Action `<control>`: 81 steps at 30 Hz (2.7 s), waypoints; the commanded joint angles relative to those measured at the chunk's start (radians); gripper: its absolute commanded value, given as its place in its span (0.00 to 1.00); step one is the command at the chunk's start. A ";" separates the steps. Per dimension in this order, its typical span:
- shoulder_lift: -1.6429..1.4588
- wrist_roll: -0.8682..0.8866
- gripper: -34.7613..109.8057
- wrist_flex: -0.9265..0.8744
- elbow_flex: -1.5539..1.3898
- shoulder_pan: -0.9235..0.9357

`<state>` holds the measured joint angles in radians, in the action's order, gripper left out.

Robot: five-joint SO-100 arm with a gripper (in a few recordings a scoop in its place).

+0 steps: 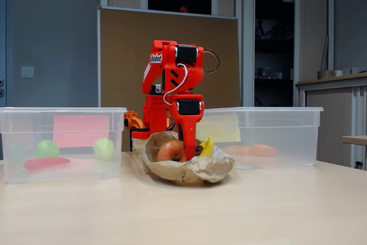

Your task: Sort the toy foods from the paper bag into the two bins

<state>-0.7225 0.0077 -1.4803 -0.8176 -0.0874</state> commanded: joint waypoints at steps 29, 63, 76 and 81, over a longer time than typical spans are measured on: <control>-0.166 0.044 0.34 -0.222 0.328 -0.115; -1.233 1.259 0.38 0.249 -1.043 -0.877; -1.295 1.431 0.43 0.575 -1.443 -0.994; -1.298 1.447 0.45 0.646 -1.500 -1.017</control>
<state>-1.9804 1.4389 -0.8529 -2.2933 -1.0815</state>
